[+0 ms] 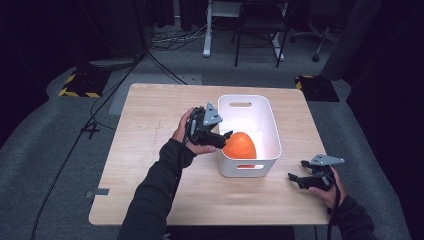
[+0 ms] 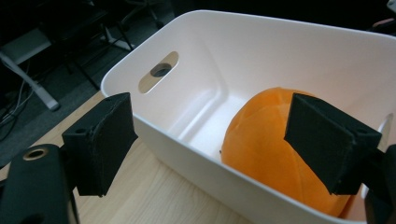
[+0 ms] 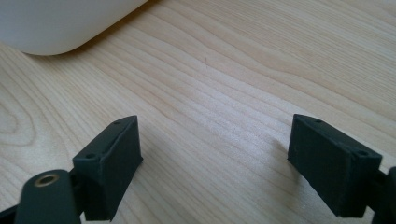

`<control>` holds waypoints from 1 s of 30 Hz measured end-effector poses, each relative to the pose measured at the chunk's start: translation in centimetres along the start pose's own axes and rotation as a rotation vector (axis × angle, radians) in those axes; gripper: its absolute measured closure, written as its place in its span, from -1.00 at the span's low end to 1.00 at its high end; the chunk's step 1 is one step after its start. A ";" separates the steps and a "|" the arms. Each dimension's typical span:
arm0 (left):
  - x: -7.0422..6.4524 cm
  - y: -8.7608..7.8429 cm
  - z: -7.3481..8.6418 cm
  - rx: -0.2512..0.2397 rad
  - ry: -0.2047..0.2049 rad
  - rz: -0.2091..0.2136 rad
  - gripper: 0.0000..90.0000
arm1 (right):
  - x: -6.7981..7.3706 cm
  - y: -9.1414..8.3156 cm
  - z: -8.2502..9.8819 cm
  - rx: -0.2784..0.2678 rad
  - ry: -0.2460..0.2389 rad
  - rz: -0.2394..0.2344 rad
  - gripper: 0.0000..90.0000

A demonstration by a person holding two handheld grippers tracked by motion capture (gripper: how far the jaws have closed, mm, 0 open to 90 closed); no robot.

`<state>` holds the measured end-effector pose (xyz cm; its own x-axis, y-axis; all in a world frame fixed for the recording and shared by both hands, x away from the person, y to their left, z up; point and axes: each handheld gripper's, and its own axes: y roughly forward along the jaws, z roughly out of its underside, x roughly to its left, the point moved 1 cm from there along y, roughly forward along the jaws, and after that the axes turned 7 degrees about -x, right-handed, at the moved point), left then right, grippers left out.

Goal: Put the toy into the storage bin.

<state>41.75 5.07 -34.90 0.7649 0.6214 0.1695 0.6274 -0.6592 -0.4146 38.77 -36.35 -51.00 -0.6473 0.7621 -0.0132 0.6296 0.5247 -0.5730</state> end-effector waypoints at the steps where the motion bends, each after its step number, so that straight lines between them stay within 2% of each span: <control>1: 0.1 -0.1 0.1 0.007 -0.002 0.002 -0.64 | 0.0 0.0 0.0 0.000 0.001 -0.001 -0.62; 2: 0.3 -0.4 0.2 0.016 0.016 -0.010 -0.64 | 0.0 0.0 0.0 0.000 0.000 0.000 -0.62; 6: 0.5 -1.0 0.7 -0.002 -0.012 -0.024 -0.64 | 0.0 0.0 0.0 0.000 0.000 0.000 -0.62; 9: 0.4 -1.1 1.0 0.003 -0.019 -0.028 -0.64 | 0.0 0.0 0.0 0.000 0.000 0.000 -0.62; 11: 0.5 -1.4 1.4 0.013 -0.008 -0.039 -0.64 | 0.0 0.0 0.0 0.000 0.000 0.000 -0.62; 16: 0.6 -1.8 2.3 0.038 0.003 -0.037 -0.64 | 0.0 0.0 0.0 0.000 -0.001 0.000 -0.62; 17: 0.7 -1.9 2.5 0.051 0.024 -0.039 -0.64 | 0.0 0.0 0.0 0.000 -0.001 0.000 -0.62; 21: 0.6 -2.1 3.0 0.055 0.015 -0.040 -0.64 | 0.0 0.0 0.0 -0.001 -0.004 0.000 -0.62; 22: 0.5 -2.1 3.2 0.047 0.000 -0.050 -0.64 | 0.0 0.0 0.0 -0.001 -0.004 0.000 -0.62; 23: 0.6 -2.3 3.3 0.057 0.013 -0.050 -0.64 | 0.0 0.0 0.0 -0.001 -0.004 0.000 -0.62; 25: 0.6 -2.3 3.5 0.061 0.003 -0.059 -0.64 | 0.0 0.0 0.0 -0.001 -0.004 0.000 -0.62; 27: 0.8 -2.6 3.7 0.083 0.036 -0.075 -0.64 | 0.0 0.0 0.0 -0.001 -0.004 0.000 -0.62; 30: 0.8 -2.7 4.0 0.080 0.023 -0.076 -0.64 | 0.0 0.0 0.0 -0.001 -0.005 0.000 -0.62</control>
<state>40.10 9.02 -37.19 0.7191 0.6579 0.2239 0.6710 -0.5735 -0.4699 38.79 -36.37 -51.00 -0.6493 0.7604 -0.0174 0.6302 0.5251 -0.5720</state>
